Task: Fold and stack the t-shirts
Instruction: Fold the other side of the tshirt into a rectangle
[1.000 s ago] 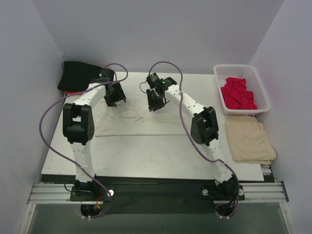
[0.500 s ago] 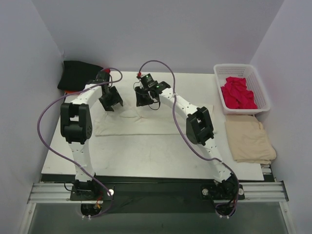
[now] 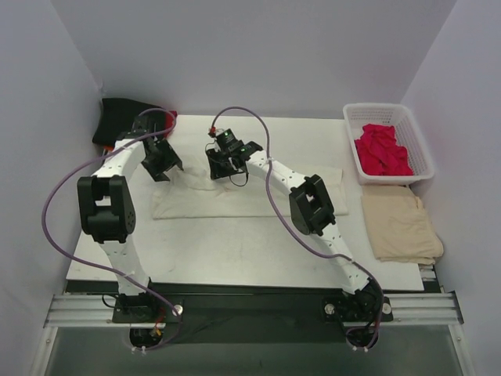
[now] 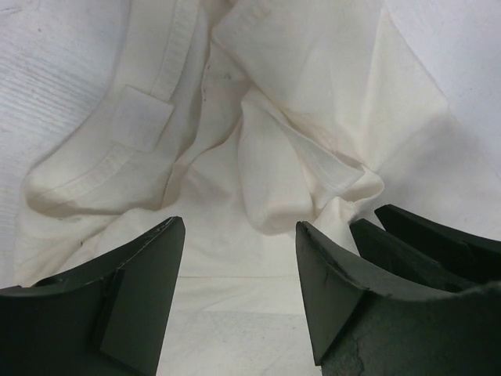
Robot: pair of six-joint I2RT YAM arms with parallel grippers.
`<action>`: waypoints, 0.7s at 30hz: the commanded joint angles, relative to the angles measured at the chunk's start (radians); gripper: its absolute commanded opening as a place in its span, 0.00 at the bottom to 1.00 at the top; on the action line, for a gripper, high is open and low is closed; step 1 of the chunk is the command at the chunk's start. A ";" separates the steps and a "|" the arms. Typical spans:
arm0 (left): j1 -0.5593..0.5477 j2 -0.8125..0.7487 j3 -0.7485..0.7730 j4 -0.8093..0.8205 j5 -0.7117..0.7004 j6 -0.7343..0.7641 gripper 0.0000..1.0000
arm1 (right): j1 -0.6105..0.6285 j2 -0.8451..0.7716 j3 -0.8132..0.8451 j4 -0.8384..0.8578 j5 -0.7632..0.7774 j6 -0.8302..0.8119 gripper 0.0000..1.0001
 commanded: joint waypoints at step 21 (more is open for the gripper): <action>0.076 -0.103 -0.099 0.002 0.029 -0.001 0.69 | 0.033 0.038 0.036 0.051 0.014 0.000 0.33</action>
